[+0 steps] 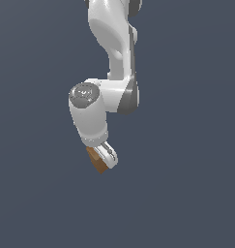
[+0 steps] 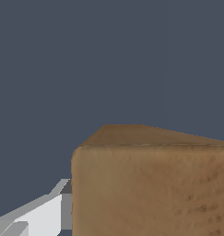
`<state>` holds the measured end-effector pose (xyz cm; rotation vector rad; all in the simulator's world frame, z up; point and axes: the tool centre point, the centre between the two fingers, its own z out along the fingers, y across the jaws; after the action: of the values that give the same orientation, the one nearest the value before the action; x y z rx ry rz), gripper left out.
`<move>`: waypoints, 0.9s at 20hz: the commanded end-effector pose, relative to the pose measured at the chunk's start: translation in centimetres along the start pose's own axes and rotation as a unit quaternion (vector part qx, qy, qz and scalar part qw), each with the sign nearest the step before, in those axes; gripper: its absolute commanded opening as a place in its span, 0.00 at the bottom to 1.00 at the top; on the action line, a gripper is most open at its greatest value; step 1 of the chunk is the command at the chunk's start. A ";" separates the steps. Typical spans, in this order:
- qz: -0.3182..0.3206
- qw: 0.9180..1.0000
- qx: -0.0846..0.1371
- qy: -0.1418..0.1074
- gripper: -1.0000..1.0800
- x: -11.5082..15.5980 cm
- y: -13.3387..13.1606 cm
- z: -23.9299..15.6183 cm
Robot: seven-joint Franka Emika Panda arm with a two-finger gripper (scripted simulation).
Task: Pick up the object and move it to a goal position.
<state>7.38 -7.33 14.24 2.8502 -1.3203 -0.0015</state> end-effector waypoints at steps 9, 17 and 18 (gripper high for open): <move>0.000 1.000 0.000 0.000 0.00 0.1 0.0 0.0; 0.019 1.000 0.005 0.008 0.00 0.6 0.2 -2.1; 0.025 1.000 0.007 0.011 0.00 0.7 0.2 -2.8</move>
<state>7.30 -7.77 15.48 2.8248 -1.3686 0.0072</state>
